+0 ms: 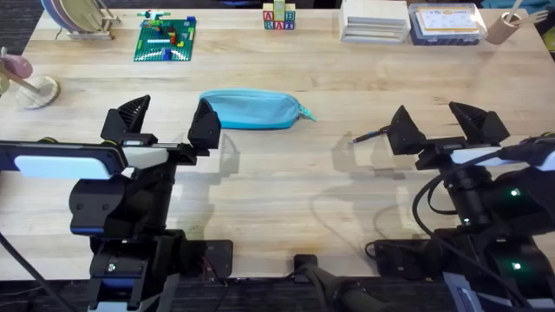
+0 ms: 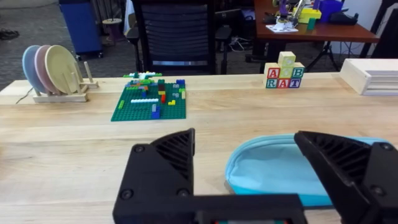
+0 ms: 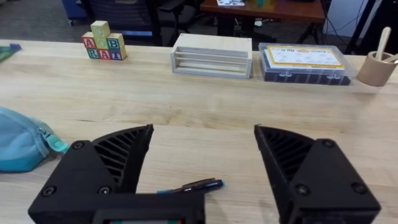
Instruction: Unzip the bag, pick up the pens from the table one at a time and place them inside, then zip the bag closed.
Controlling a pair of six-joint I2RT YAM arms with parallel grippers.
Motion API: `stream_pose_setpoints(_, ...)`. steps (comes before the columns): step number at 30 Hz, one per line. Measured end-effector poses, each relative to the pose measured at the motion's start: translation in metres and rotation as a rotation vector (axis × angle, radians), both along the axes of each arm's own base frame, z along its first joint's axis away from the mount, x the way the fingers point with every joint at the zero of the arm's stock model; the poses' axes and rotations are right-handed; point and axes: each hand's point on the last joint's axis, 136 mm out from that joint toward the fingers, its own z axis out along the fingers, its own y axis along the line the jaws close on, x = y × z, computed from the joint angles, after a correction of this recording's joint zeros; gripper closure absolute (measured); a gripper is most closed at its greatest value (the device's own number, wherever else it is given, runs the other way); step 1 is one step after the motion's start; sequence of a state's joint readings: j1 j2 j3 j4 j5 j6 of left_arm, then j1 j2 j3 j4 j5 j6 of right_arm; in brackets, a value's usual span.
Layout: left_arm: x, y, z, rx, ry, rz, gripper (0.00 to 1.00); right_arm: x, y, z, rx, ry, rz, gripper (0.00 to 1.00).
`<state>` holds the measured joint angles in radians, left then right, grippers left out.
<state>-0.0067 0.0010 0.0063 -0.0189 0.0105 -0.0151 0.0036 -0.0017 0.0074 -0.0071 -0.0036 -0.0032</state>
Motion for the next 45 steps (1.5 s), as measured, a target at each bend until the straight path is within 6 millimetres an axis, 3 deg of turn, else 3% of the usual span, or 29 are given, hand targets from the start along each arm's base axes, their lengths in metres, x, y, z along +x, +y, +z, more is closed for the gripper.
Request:
stream_pose_setpoints(29,0.000,0.000,-0.002,-0.005,0.011,0.000,0.007,-0.002,-0.001,0.002,-0.001,0.020,-0.004,0.003)
stream_pose_setpoints(32,-0.002,0.000,-0.007,-0.021,0.046,0.000,0.007,-0.006,-0.001,0.011,-0.001,0.030,-0.003,0.004)
stream_pose_setpoints(33,-0.005,0.000,-0.001,-0.034,0.068,0.002,0.008,-0.012,-0.001,0.028,-0.001,0.027,-0.004,0.005)
stream_pose_setpoints(38,-0.016,0.001,0.036,-0.045,0.033,0.008,0.007,-0.021,-0.001,0.064,-0.001,-0.023,-0.003,0.005)
stream_pose_setpoints(45,-0.032,0.005,0.071,-0.044,0.046,0.032,0.007,-0.020,-0.001,0.092,0.003,0.001,-0.004,0.005)
